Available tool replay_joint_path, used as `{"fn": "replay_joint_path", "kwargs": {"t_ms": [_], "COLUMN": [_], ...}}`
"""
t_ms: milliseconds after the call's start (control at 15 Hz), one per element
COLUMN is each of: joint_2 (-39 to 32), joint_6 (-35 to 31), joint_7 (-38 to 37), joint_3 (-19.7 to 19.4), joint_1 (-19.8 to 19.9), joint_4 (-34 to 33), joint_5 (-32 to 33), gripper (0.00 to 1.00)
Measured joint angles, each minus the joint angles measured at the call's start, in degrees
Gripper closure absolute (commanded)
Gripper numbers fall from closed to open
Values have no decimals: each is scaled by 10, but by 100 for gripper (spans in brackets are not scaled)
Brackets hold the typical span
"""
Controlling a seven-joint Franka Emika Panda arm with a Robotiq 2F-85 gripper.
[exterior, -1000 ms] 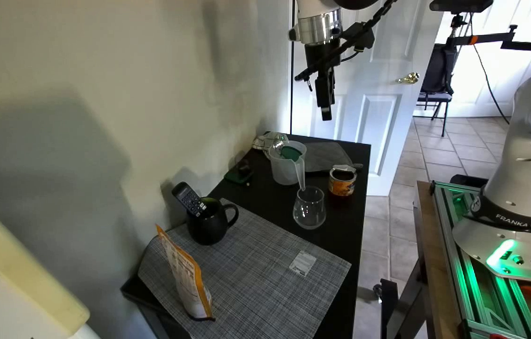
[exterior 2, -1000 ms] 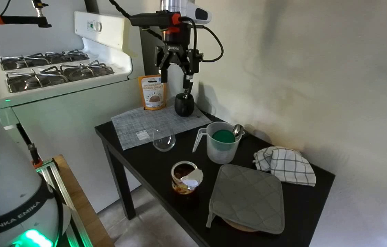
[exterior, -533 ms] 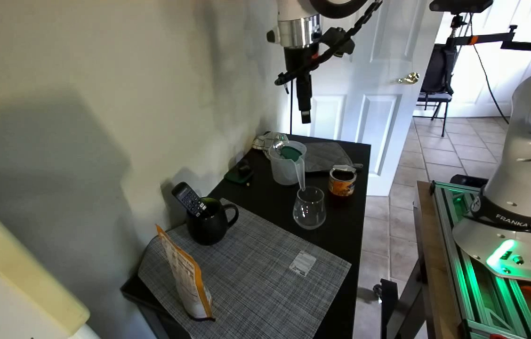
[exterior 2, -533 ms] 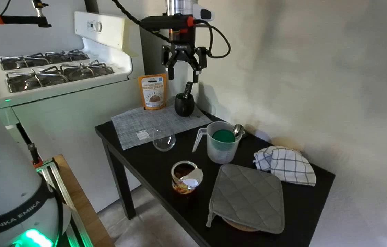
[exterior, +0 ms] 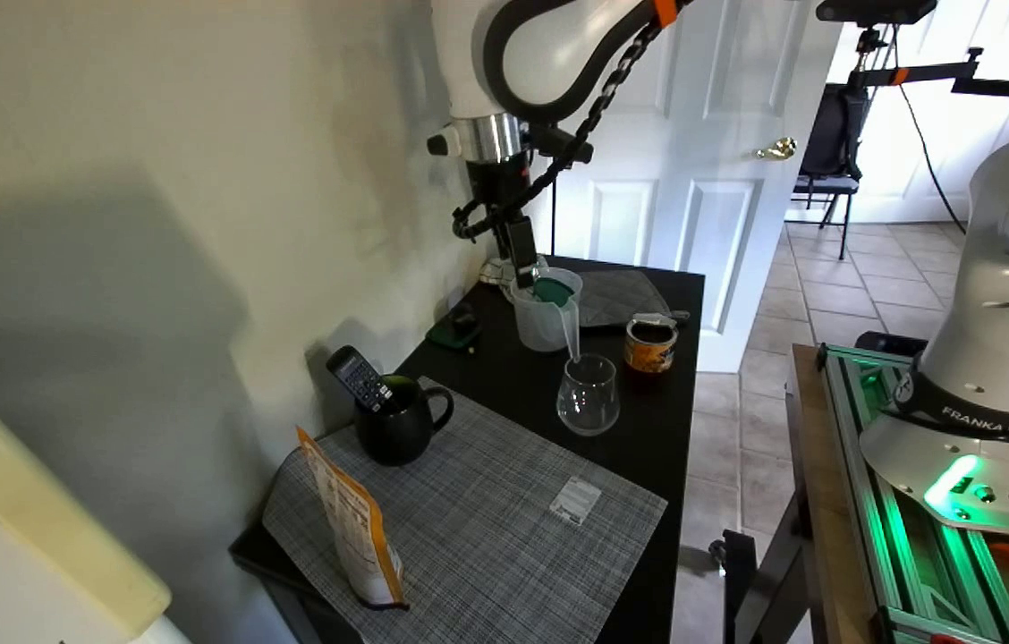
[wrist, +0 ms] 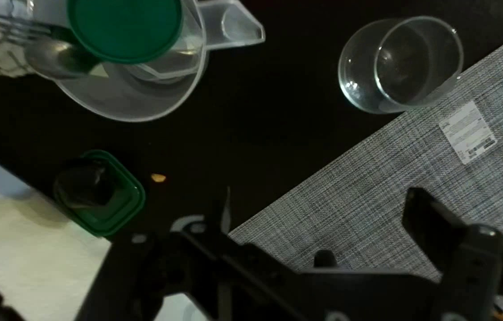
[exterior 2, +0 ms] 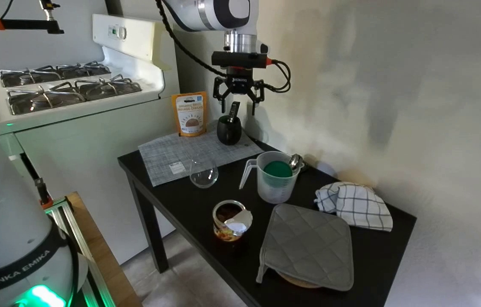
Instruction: Put the brown object in the can
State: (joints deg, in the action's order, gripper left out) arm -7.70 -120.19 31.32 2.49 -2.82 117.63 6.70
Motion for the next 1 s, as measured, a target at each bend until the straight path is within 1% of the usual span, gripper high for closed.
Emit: {"fn": "replay_joint_path", "kwargs": {"t_ms": [133, 267, 600, 667, 800, 1000], "joint_2": [-37, -63, -61, -62, -66, -79], "joint_6": [1, 3, -1, -15, -68, -187], "joint_7": [35, 41, 40, 40, 40, 41], "joint_3": [5, 9, 10, 10, 13, 19], "joint_1": [0, 0, 3, 3, 6, 16], "joint_4": [-20, -31, -33, -32, -23, 8], "joint_5": [-8, -7, -7, -10, -27, -67], "gripper": [0, 0, 0, 0, 0, 0]}}
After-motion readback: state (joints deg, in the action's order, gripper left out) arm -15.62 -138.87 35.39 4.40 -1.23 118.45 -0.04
